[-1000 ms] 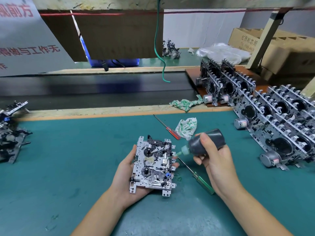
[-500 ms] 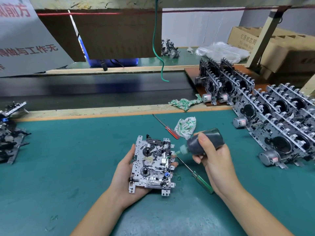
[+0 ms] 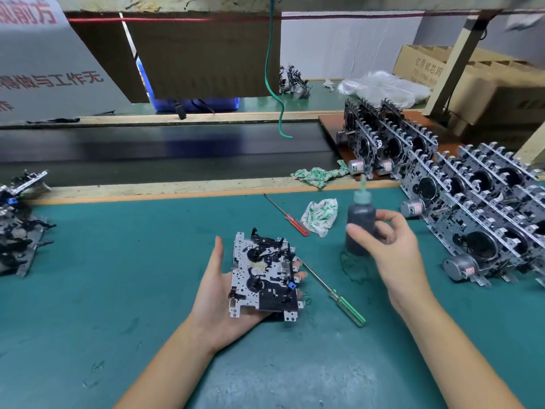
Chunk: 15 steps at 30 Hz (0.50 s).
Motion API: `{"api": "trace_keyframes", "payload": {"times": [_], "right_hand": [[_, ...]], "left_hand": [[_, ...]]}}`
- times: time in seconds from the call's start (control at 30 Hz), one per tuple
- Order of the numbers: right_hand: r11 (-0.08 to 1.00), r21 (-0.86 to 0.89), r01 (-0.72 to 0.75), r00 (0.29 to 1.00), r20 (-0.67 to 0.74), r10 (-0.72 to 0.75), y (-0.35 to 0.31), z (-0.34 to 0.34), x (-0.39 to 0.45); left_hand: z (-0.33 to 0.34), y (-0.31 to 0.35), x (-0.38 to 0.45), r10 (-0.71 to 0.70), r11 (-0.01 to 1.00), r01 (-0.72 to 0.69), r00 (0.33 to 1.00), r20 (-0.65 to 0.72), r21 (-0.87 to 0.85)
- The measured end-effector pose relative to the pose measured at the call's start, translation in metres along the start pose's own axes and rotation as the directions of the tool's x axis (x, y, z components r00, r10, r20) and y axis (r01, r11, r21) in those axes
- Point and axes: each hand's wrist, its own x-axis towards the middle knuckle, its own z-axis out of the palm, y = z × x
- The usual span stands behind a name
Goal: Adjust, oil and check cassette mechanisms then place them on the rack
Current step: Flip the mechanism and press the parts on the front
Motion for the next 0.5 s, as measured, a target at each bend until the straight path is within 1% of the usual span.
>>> {"api": "trace_keyframes", "payload": {"times": [0.1,0.2,0.23,0.27,0.3,0.33,0.37,0.4,0.43,0.47,0.5], "right_hand": [[0.980,-0.193,0.036,0.998,0.051,-0.027,0.016,-0.002,0.005],[0.927,-0.372,0.036,0.992,0.128,0.014,0.023,0.001,0.002],[0.908,-0.414,0.062,0.993,0.116,-0.015,0.023,0.003,-0.001],[0.882,-0.456,0.122,0.993,0.059,-0.106,0.020,0.004,-0.003],[0.839,-0.500,0.214,0.967,-0.012,-0.254,0.013,0.004,-0.006],[0.770,-0.547,0.327,0.904,-0.056,-0.424,0.005,0.003,-0.011],[0.681,-0.589,0.435,0.824,-0.043,-0.564,-0.005,0.002,-0.016],[0.589,-0.615,0.524,0.769,0.045,-0.638,-0.012,0.000,-0.021],[0.504,-0.629,0.591,0.746,0.188,-0.639,-0.017,-0.001,-0.027],[0.422,-0.645,0.637,0.741,0.360,-0.567,-0.020,-0.001,-0.033],[0.328,-0.660,0.676,0.728,0.529,-0.436,-0.018,-0.002,-0.041]], "left_hand": [[0.002,0.000,-0.002,-0.009,1.000,0.010,0.998,0.060,-0.023],[0.005,0.000,-0.004,-0.023,1.000,0.024,0.991,0.131,-0.005],[0.006,0.000,-0.005,-0.031,1.000,0.031,0.987,0.157,0.000],[0.007,0.000,-0.006,-0.041,0.999,0.040,0.982,0.182,0.009],[0.008,0.001,-0.006,-0.059,0.998,0.055,0.976,0.211,0.025],[0.008,0.001,-0.007,-0.086,0.996,0.074,0.968,0.235,0.057],[0.010,0.001,-0.008,-0.114,0.991,0.092,0.963,0.243,0.101],[0.011,0.002,-0.009,-0.138,0.983,0.104,0.961,0.240,0.149],[0.012,0.004,-0.011,-0.159,0.975,0.116,0.959,0.233,0.191],[0.012,0.006,-0.012,-0.180,0.965,0.130,0.960,0.217,0.228],[0.013,0.008,-0.014,-0.200,0.952,0.145,0.961,0.190,0.269]]}}
